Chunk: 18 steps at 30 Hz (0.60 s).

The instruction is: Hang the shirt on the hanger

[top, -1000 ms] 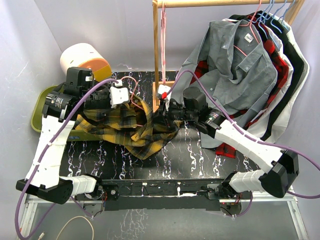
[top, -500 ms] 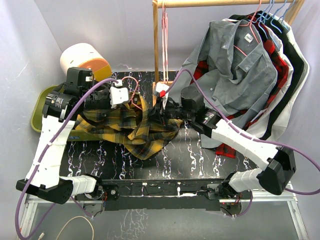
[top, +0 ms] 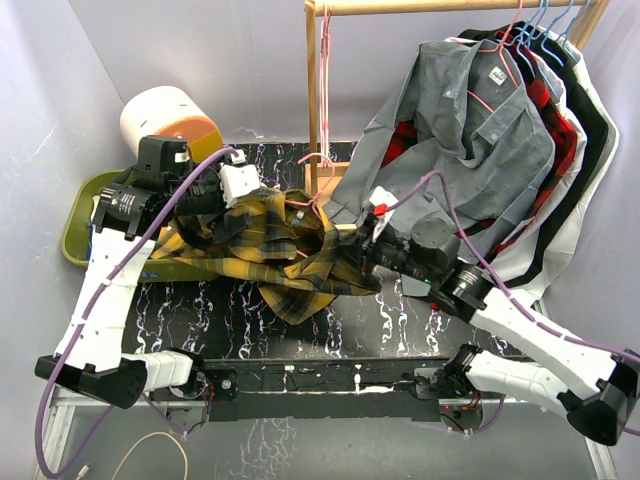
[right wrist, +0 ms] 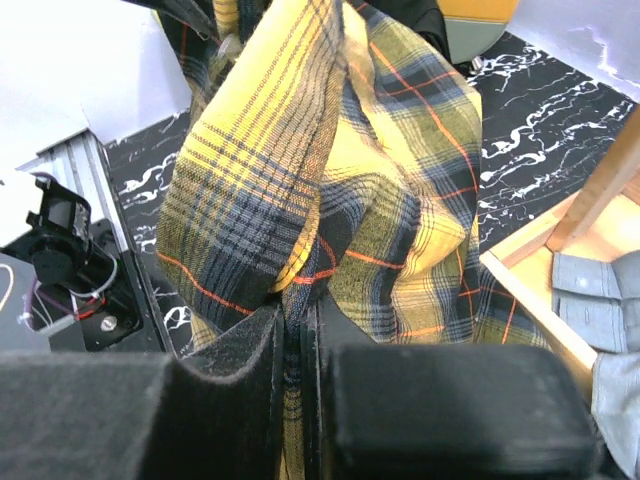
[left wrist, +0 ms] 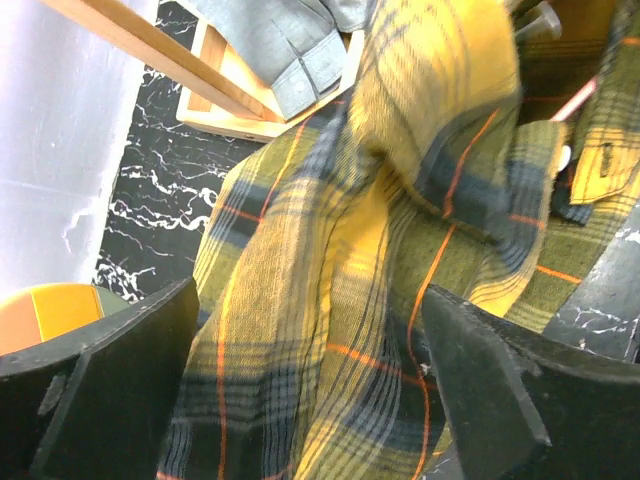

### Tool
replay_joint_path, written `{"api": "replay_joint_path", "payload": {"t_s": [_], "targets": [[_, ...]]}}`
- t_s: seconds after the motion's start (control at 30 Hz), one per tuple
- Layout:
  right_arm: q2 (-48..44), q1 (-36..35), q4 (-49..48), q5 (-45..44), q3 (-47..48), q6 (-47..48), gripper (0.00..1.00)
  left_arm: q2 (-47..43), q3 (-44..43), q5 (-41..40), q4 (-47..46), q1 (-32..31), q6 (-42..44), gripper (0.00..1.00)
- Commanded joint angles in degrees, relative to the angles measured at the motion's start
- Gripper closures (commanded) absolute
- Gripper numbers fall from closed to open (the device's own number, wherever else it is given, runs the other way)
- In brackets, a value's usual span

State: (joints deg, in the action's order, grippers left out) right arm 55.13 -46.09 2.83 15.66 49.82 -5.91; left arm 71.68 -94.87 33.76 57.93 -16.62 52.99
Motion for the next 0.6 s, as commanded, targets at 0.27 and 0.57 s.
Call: {"api": "replay_joint_path", "payload": {"t_s": [0.27,0.57], "targets": [[-11.56,0.29,8.17,-7.45,-4.61,-10.08,0.92,-0.2,-12.04,-5.77,-0.89,2.08,-15.35,0.03],[-12.38,0.32,29.57,-20.54,3.77,-15.32,0.92,14.07,-39.6,-35.93,0.93,2.97,-29.47,0.03]]}}
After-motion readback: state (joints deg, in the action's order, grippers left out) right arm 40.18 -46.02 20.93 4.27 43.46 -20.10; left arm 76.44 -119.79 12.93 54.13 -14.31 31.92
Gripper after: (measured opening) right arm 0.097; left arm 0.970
